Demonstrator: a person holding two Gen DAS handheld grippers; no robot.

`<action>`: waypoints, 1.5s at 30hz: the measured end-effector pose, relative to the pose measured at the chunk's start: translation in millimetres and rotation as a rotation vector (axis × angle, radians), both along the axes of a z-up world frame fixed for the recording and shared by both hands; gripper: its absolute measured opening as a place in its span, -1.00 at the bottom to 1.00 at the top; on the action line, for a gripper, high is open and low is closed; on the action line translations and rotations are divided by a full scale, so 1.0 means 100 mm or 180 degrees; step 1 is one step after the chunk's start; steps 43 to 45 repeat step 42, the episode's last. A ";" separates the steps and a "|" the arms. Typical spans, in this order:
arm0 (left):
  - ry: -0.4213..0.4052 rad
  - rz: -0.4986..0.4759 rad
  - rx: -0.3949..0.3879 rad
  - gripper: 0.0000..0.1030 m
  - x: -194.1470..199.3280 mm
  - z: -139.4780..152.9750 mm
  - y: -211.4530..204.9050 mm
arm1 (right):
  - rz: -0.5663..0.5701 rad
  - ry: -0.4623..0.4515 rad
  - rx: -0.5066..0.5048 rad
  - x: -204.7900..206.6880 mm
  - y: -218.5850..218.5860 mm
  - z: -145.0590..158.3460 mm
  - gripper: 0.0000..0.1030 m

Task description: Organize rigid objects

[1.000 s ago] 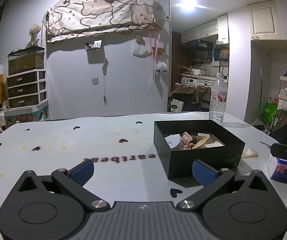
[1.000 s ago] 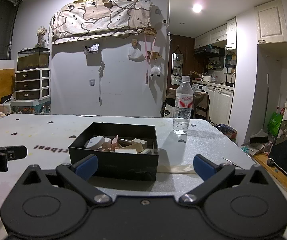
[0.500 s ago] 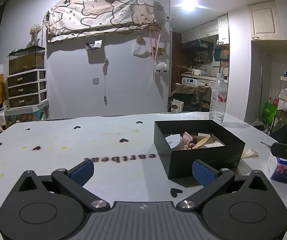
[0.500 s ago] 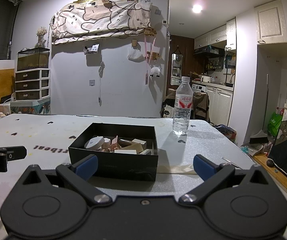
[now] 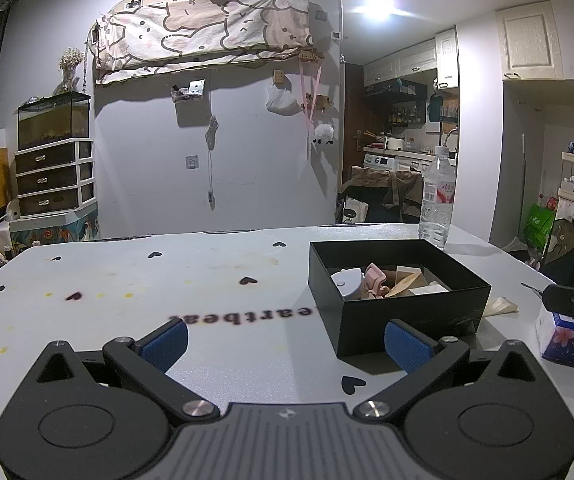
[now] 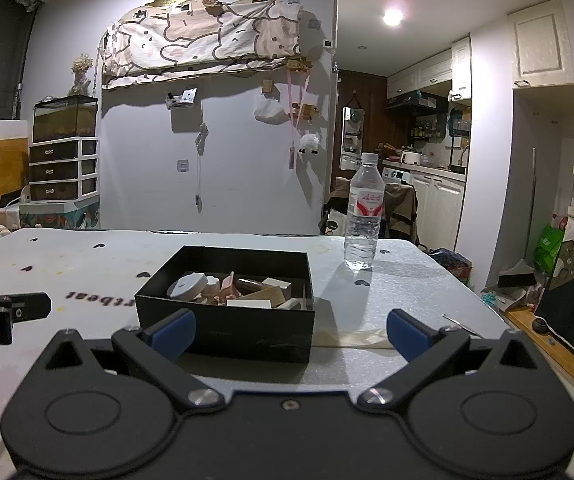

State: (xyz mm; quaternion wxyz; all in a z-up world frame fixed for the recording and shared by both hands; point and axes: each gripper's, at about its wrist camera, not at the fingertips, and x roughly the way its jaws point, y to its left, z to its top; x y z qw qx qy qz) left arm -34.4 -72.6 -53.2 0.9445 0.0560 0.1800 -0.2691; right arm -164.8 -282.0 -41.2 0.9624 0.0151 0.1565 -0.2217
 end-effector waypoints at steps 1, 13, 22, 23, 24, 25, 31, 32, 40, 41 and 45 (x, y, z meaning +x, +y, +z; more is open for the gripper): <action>-0.0001 0.0000 0.0001 1.00 0.00 0.00 0.00 | 0.0002 0.0001 -0.0001 0.00 0.00 0.00 1.00; 0.0000 0.0000 0.0002 1.00 0.00 0.00 0.00 | -0.0012 0.0004 0.0003 -0.01 -0.01 0.02 1.00; 0.0000 0.0000 0.0005 1.00 0.00 0.00 0.00 | -0.0011 0.0004 0.0001 -0.01 -0.01 0.02 1.00; 0.0000 0.0000 0.0005 1.00 0.00 0.00 0.00 | -0.0011 0.0004 0.0001 -0.01 -0.01 0.02 1.00; 0.0000 -0.0001 0.0005 1.00 -0.01 0.00 0.00 | -0.0011 0.0004 0.0001 -0.01 -0.01 0.02 1.00; 0.0000 0.0000 0.0008 1.00 0.00 0.00 0.00 | -0.0012 0.0005 0.0002 -0.01 -0.01 0.02 1.00; 0.0001 0.0003 0.0009 1.00 0.00 0.00 0.00 | -0.0014 0.0010 0.0005 -0.01 -0.02 0.02 1.00; 0.0001 0.0002 0.0009 1.00 -0.01 0.00 0.00 | -0.0013 0.0008 0.0006 -0.01 -0.02 0.02 1.00; 0.0000 -0.0001 0.0010 1.00 -0.01 0.01 -0.01 | -0.0018 0.0013 0.0013 -0.01 -0.03 0.02 1.00; 0.0000 0.0000 0.0012 1.00 -0.01 0.01 0.00 | -0.0017 0.0012 0.0010 -0.01 -0.03 0.02 1.00; 0.0001 0.0002 0.0010 1.00 -0.01 0.01 -0.01 | -0.0018 0.0013 0.0010 -0.01 -0.03 0.02 1.00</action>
